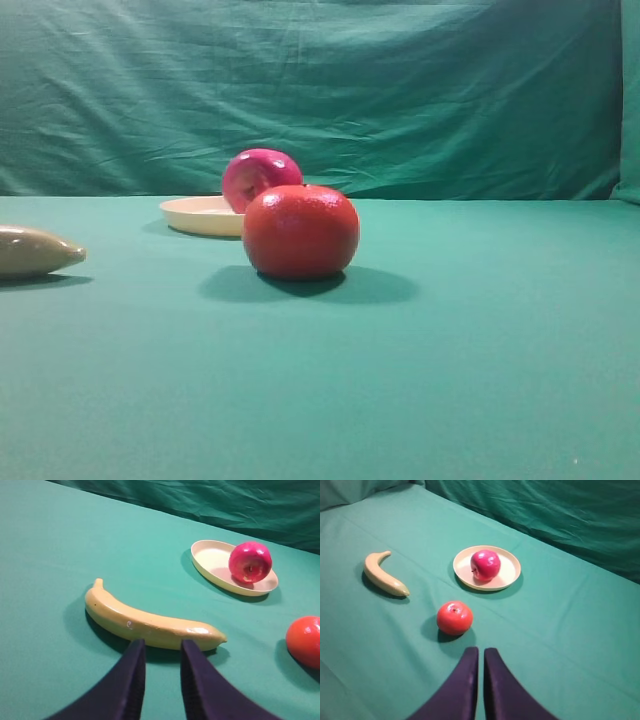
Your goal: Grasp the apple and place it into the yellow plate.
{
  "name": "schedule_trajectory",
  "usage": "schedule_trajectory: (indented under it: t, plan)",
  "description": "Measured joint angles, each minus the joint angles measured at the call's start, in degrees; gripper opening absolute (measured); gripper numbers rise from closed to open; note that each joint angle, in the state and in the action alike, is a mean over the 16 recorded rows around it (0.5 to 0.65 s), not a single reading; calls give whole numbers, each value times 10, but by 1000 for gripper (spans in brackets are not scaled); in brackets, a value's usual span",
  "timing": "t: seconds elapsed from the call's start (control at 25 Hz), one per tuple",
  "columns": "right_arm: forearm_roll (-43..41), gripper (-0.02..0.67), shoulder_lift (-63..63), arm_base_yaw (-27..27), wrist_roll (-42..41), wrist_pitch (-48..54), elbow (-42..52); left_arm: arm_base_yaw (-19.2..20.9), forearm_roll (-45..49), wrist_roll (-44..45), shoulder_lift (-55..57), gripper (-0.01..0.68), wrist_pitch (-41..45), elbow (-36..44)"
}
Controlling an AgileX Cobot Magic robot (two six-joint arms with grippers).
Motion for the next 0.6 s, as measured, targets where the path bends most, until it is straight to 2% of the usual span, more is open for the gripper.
schedule_trajectory:
  t: [0.28,0.6]
  plan:
    - [-9,0,-47,-27,6,-34,55,0,0,0,0,157,0,0]
    - [-9,0,-137,-111,10,-120,174,0,0,0,0,157,0,0]
